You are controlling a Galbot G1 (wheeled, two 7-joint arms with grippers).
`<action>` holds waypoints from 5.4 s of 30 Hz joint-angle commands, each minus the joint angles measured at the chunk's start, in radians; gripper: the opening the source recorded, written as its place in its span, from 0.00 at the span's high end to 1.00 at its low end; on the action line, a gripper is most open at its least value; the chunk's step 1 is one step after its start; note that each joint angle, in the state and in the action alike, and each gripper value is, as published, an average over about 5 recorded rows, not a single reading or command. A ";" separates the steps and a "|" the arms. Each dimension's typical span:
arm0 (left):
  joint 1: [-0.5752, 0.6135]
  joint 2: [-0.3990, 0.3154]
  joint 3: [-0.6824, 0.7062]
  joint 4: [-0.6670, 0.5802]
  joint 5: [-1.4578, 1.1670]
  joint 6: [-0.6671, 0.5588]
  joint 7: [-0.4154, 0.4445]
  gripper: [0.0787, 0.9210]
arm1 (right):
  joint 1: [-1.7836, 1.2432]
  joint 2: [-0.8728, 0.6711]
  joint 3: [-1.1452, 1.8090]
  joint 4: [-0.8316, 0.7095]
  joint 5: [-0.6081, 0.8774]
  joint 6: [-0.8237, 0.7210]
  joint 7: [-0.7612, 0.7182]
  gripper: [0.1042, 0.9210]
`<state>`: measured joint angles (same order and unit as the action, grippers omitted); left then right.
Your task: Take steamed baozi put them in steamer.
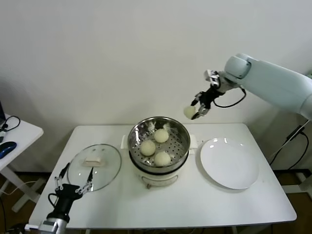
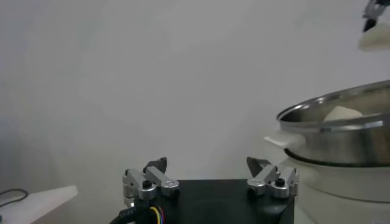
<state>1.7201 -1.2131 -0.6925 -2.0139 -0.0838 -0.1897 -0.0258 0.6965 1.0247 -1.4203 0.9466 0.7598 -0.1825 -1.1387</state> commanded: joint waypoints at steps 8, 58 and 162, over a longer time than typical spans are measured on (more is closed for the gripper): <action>0.004 0.046 0.000 -0.006 -0.004 -0.001 -0.002 0.12 | 0.015 0.146 -0.191 0.119 0.205 -0.075 0.083 0.33; -0.005 0.055 0.014 0.019 -0.020 -0.002 -0.012 0.12 | -0.078 0.191 -0.203 0.034 0.099 -0.056 0.092 0.13; -0.064 -0.088 -0.120 0.040 -0.165 0.006 0.139 0.12 | -2.231 0.360 1.955 0.936 -0.621 0.392 1.069 0.12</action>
